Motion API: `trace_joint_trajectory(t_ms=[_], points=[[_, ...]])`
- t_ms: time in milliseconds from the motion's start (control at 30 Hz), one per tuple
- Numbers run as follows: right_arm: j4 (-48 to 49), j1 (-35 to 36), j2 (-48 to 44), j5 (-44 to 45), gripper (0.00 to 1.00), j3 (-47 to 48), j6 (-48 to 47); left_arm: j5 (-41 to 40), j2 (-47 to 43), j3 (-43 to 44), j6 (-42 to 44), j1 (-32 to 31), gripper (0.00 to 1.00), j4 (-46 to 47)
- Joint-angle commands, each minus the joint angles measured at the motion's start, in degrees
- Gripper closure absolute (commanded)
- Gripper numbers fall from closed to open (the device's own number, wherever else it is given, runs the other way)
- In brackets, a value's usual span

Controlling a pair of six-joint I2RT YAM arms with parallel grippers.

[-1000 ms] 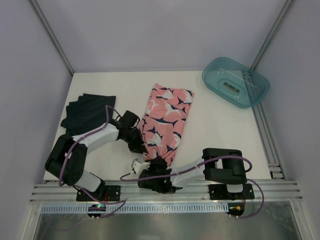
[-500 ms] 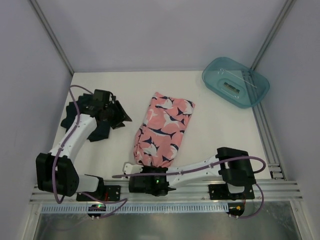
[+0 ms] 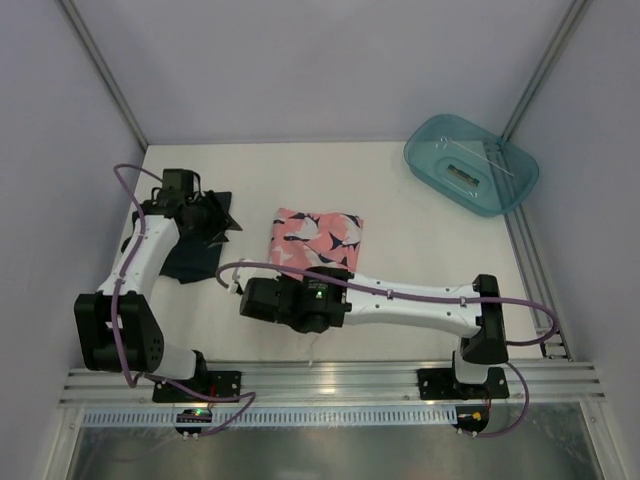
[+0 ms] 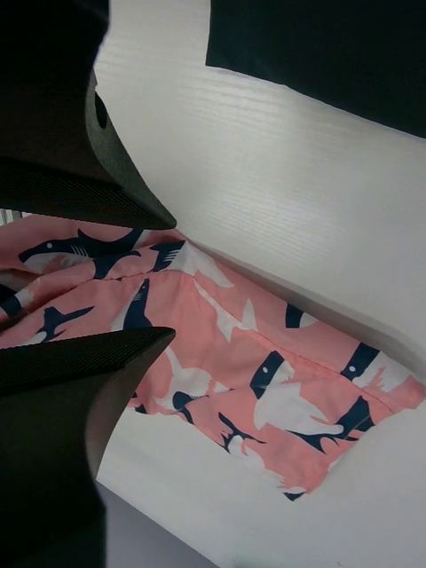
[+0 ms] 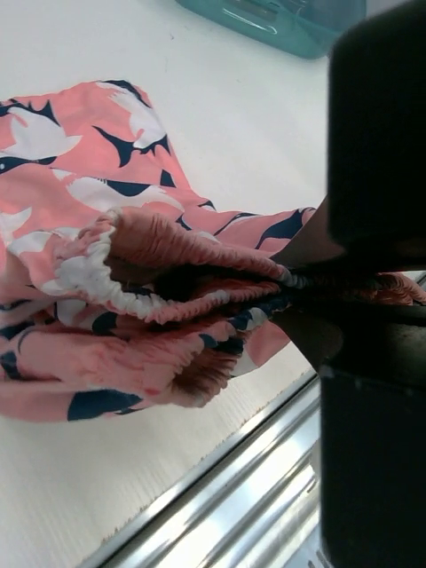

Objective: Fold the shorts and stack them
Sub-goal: Fold the shorts at the center of the board.

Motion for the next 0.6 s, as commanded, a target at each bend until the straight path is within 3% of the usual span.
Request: trace_joint_trajectory(t_ms=[0, 267, 367, 567], points=[[-3.5, -5.0, 1.0, -2.4, 0.96, 3.2, -5.1, 1.8, 1.5, -0.6, 2.2, 0.4, 0.51, 1.7], [1.1, -14.7, 2.1, -11.5, 0.96, 7.8, -13.2, 6.4, 3.9, -0.5, 3.1, 0.4, 0.51, 3.7], [1.6, -15.7, 1.8, -12.8, 0.96, 7.8, -14.2, 11.3, 3.6, -0.8, 5.3, 0.4, 0.51, 6.0], [4.2, -15.7, -2.1, -19.5, 0.96, 2.6, -9.9, 10.8, 3.1, -0.6, 5.8, 0.4, 0.51, 4.5]])
